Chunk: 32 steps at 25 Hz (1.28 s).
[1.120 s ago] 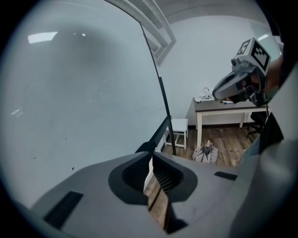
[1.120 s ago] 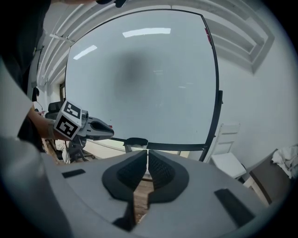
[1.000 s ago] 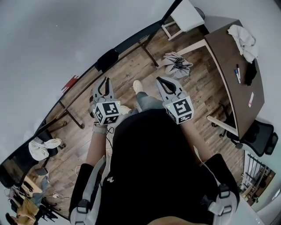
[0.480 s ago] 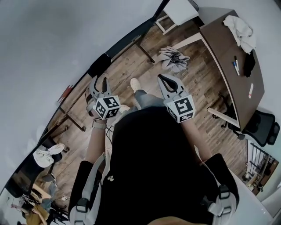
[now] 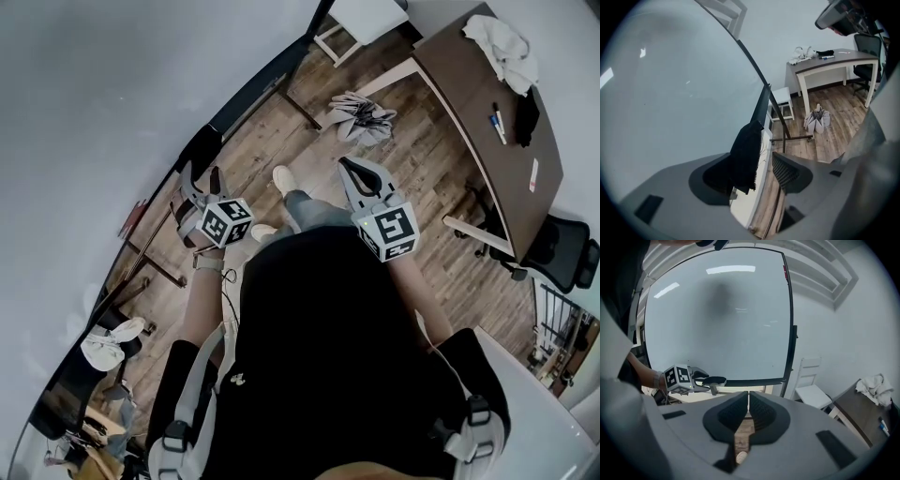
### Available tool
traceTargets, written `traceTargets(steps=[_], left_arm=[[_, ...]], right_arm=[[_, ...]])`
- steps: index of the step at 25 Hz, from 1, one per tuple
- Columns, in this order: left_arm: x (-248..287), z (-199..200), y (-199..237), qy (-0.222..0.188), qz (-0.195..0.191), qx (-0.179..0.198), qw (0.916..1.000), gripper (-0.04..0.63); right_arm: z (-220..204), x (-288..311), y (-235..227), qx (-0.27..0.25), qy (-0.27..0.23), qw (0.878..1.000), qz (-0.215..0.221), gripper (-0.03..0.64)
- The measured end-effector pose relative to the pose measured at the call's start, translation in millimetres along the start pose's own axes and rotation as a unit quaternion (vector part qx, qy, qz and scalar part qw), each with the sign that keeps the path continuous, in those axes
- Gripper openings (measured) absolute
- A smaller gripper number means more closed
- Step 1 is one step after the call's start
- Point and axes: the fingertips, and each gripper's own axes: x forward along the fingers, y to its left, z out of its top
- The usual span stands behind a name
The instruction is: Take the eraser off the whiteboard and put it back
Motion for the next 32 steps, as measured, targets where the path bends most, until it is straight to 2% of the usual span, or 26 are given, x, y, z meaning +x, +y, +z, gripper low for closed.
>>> traceTargets(steps=[6,16,20,23,32], left_arm=[[18.0,-4.3,4.0,0.023,0.023,0.033,0.9989,0.281],[37.3,-4.8,8.5,0.038,0.035,0.046,0.9976,0.281],[39.1,-2.2,11.6,0.037,0.039,0.037,0.9979,0.278],[39.0,-3.8,13.4,0.035,0.039,0.033,0.9981,0.247],[28.8,-2.5,7.0,0.034,0.024,0.017,0.9990,0.222]], right_arm=[[-5.4,-4.8,-10.5,0.010,0.006,1.000,-0.011,0.018],[-13.4,-12.6,-24.1,0.024,0.011,0.999,-0.029,0.018],[-12.9,-15.3,-26.1,0.026,0.008,0.999,-0.029,0.018],[-13.9,-15.1,-23.8,0.026,0.008,0.999,-0.027,0.018],[-12.5,-15.4,-20.8,0.025,0.003,1.000,-0.016,0.018]])
